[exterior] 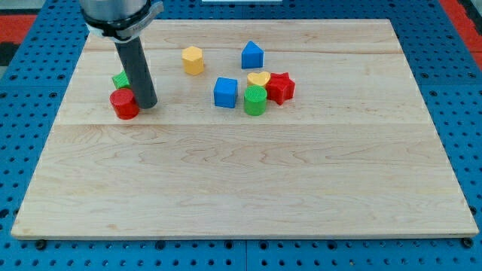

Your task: Move the green circle along with blue cube towards the green star

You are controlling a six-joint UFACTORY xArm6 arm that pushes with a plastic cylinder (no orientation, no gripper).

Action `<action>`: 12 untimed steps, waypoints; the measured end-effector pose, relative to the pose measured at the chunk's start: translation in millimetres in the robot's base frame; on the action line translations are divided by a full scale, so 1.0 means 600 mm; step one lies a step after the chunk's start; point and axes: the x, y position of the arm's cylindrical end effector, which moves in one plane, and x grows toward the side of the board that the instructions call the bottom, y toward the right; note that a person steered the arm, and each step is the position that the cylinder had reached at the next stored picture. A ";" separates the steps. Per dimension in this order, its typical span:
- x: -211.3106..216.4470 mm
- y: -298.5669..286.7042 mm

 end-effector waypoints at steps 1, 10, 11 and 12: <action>0.006 -0.002; -0.032 0.183; -0.033 0.141; -0.032 0.106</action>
